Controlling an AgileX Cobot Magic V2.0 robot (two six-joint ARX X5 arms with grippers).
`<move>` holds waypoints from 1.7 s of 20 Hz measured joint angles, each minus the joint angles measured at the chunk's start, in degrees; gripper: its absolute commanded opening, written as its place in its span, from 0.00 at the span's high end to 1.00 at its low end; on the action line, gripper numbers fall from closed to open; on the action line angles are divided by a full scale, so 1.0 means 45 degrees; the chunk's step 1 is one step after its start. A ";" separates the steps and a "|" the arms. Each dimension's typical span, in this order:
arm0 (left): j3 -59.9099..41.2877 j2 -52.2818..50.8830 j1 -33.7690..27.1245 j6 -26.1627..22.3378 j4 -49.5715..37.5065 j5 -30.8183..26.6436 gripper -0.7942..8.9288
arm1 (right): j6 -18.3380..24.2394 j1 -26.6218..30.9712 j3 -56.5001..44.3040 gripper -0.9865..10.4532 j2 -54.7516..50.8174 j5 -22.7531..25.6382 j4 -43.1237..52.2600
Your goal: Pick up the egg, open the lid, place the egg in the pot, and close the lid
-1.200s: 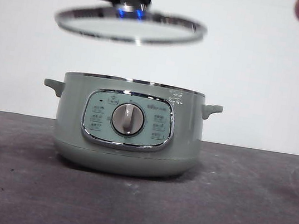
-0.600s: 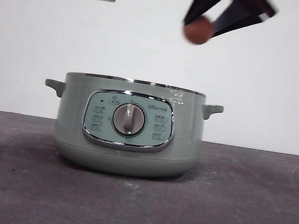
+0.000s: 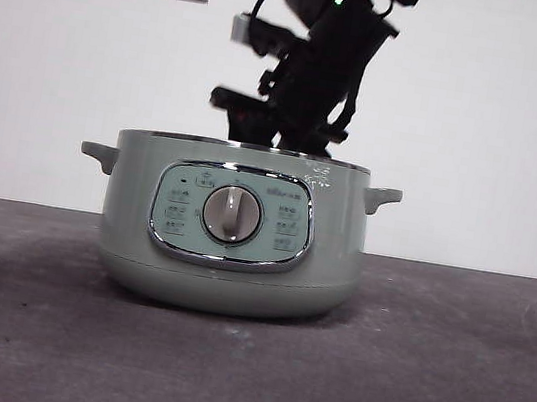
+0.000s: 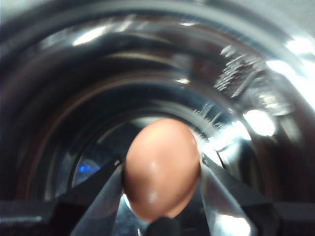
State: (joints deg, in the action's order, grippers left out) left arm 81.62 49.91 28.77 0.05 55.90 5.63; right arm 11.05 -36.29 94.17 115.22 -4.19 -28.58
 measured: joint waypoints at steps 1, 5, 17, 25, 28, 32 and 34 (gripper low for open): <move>0.0000 0.0000 0.0000 0.0000 0.0000 0.0000 0.93 | 0.0087 -0.0024 0.0000 0.93 0.0112 0.0029 0.0005; 0.0000 0.0000 0.0000 0.0000 0.0000 0.0000 0.93 | 0.0223 -0.0029 0.0019 0.93 0.0617 0.0039 -0.0117; 0.0000 0.0379 0.0000 -0.0005 0.0034 -0.0005 0.93 | -0.0233 0.0068 0.0083 0.47 -0.2181 0.1039 -0.0573; 0.0000 0.3206 0.0005 -0.0243 -0.1972 0.0087 0.93 | -0.1073 0.1379 0.0155 0.47 -0.9471 0.2307 -0.3502; 0.0000 0.4425 0.0005 -0.0379 -0.2919 0.0117 0.93 | -0.1083 0.1404 0.0170 0.47 -1.0826 0.2302 -0.4299; 0.0000 0.5727 0.0005 -0.0486 -0.3997 0.0112 0.93 | -0.1127 0.1404 0.0170 0.47 -1.1876 0.2307 -0.5338; 0.0000 0.6368 0.0005 -0.0500 -0.4430 0.0117 0.93 | -0.1132 0.1404 0.0170 0.47 -1.2313 0.2302 -0.5858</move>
State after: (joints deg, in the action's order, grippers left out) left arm 81.62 78.56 28.80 -2.20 35.97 6.15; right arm 5.96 -29.98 94.94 59.81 6.17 -54.94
